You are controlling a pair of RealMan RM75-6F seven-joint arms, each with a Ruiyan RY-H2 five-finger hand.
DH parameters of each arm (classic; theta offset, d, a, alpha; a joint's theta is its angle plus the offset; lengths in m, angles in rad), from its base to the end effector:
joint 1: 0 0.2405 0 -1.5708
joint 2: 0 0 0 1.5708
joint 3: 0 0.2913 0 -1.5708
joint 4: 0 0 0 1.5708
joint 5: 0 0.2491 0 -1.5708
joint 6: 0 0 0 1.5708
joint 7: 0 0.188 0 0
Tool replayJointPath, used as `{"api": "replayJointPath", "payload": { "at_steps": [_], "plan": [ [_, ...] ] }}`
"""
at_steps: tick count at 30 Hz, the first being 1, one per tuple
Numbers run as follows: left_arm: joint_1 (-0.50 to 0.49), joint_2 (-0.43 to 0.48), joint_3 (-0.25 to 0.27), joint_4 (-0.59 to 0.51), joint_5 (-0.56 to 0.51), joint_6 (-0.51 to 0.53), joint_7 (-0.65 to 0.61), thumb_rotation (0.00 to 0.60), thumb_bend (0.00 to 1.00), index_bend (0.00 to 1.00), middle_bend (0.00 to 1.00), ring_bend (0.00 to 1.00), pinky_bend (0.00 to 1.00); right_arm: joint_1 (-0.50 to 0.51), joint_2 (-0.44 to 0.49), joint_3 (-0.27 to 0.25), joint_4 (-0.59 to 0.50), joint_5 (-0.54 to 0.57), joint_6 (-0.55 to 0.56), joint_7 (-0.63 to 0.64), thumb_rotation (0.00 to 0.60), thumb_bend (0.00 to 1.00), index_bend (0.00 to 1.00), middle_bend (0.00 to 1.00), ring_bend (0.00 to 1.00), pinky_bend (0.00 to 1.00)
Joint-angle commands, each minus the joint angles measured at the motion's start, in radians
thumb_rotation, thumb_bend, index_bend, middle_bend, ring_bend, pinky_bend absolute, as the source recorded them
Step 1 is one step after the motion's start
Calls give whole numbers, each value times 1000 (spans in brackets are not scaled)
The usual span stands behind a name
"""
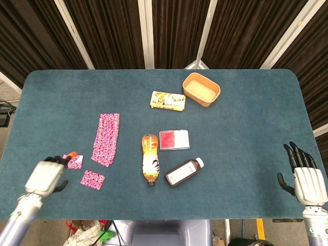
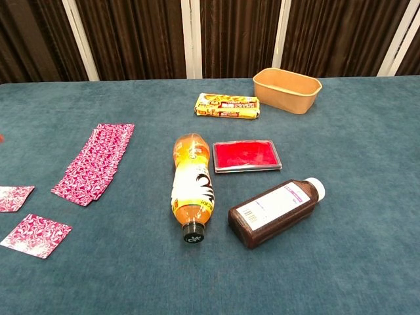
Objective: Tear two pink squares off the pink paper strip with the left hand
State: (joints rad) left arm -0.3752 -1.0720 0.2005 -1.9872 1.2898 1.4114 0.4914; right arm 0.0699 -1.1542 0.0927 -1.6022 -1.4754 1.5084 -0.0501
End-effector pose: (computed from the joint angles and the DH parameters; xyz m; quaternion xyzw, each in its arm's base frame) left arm -0.2765 0.2377 0.0798 -0.7133 -0.3738 -0.2608 0.5324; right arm -0.3579 -0.2357 0.1402 0.5747 -0.3723 0.3935 0.6135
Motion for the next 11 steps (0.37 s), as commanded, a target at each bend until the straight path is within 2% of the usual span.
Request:
{"api": "replayJointPath", "payload": {
  "at_steps": [1, 5, 11],
  "plan": [
    [200, 39, 65, 97, 197, 247, -235, 600, 294, 151, 83, 2, 77, -3, 1, 3, -6, 5, 5, -3, 600, 411, 32, 55, 107, 152],
    [257, 10, 50, 206, 254, 329, -343, 600, 224, 151, 42, 0, 26, -4, 1, 3, -7, 3, 9, -3, 600, 411, 32, 55, 106, 152],
    [297, -17, 5, 302, 320, 415, -397, 600, 222, 151, 28, 0, 16, -4, -2, 3, 3, -8, 17, -1, 600, 412, 32, 56, 106, 152]
  ]
}}
